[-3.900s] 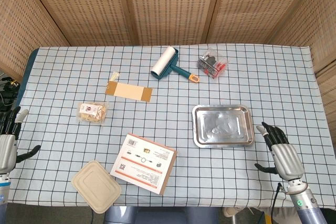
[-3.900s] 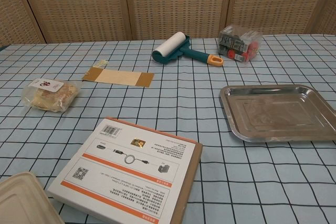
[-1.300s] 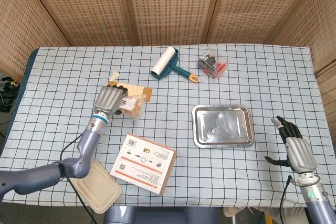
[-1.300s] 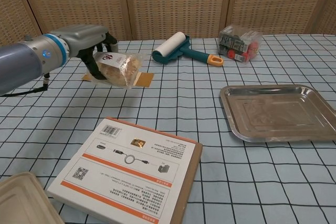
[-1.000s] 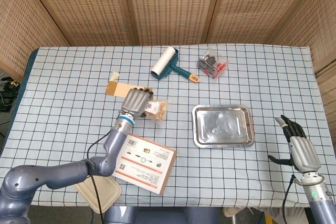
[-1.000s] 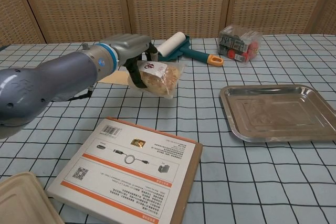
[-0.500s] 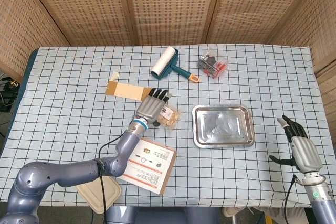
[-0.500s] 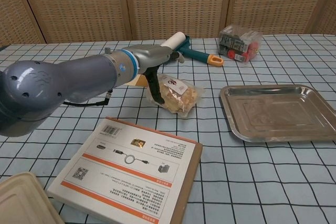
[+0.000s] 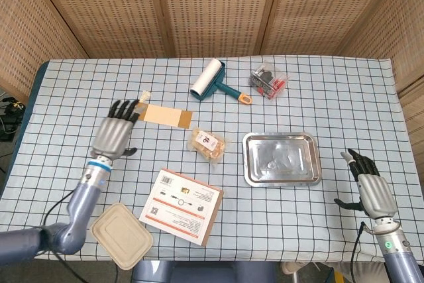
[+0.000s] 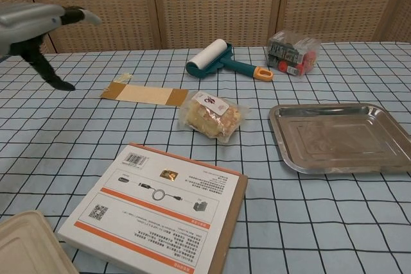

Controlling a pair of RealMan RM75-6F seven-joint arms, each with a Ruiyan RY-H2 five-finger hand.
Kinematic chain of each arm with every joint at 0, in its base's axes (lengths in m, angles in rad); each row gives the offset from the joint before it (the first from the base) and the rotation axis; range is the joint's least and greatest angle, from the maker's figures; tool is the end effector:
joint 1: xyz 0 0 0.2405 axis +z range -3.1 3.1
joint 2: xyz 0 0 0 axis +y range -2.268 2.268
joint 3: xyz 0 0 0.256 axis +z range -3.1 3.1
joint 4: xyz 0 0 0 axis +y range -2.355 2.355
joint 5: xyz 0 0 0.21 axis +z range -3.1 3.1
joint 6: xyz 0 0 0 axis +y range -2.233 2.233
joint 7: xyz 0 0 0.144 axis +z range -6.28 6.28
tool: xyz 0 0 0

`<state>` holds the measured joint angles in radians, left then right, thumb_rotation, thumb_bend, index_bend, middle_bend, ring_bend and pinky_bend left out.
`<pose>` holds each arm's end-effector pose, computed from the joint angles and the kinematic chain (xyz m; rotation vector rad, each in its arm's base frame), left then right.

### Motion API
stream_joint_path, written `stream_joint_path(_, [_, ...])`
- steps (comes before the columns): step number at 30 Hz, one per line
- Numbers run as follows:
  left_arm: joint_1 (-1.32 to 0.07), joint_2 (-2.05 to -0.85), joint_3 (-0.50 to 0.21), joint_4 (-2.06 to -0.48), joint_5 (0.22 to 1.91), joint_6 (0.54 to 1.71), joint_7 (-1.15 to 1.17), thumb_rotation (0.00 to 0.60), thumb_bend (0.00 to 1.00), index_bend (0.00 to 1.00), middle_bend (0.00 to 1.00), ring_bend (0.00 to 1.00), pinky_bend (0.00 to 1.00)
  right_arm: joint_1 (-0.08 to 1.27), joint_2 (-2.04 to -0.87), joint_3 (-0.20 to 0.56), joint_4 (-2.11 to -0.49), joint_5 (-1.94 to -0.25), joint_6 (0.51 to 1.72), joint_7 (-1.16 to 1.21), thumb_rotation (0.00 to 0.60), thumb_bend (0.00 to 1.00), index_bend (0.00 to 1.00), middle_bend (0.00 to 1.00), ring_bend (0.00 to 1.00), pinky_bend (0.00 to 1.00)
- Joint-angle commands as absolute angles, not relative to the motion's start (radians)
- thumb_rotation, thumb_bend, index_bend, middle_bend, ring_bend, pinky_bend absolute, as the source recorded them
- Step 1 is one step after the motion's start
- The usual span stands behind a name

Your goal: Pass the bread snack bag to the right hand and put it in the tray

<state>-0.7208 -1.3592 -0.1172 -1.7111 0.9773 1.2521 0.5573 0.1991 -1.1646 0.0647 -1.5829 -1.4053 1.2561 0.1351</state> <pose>-0.1620 0.3332 0.0600 -1.6622 -0.7712 -0.8395 -0.3133 -0.2175 0.1238 1.4221 -1.1598 0.9212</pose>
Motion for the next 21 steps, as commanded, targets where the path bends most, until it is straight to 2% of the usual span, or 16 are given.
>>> stream_joint_path(1, [-0.588, -1.279, -0.024, -1.746, 1.106, 1.386, 0.466, 0.6, 0.11, 0.0, 0.0, 0.0, 0.0, 0.218, -1.178, 0.074, -1.586, -1.395, 1.239, 0.091, 0.6, 0.11, 0.04, 0.0, 0.0, 0.0])
stream_joint_path(6, [-0.444, -1.231, 0.04, -1.739, 1.207, 1.512, 0.33, 0.6, 0.11, 0.0, 0.0, 0.0, 0.0, 0.289, -1.179, 0.125, -1.658, -1.367, 1.182, 0.012, 0.6, 0.11, 0.04, 0.0, 0.0, 0.0])
stream_joint_path(11, [-0.356, -1.222, 0.063, -1.722, 1.269, 1.579, 0.258, 0.6, 0.11, 0.0, 0.0, 0.0, 0.0, 0.386, -1.213, 0.192, -1.737, -1.311, 1.119, -0.105, 0.6, 0.11, 0.04, 0.0, 0.0, 0.0])
stream_joint_path(16, [-0.315, -1.213, 0.059, -1.711, 1.292, 1.583, 0.204, 0.6, 0.11, 0.0, 0.0, 0.0, 0.0, 0.499, -1.3, 0.241, -1.781, -1.223, 1.034, -0.228, 0.6, 0.11, 0.04, 0.0, 0.0, 0.0])
stream_joint_path(21, [-0.295, -1.191, 0.033, -1.698, 1.3, 1.564, 0.146, 0.6, 0.11, 0.0, 0.0, 0.0, 0.0, 0.647, -1.452, 0.283, -1.748, -1.072, 0.943, -0.367, 0.6, 0.11, 0.02, 0.0, 0.0, 0.0])
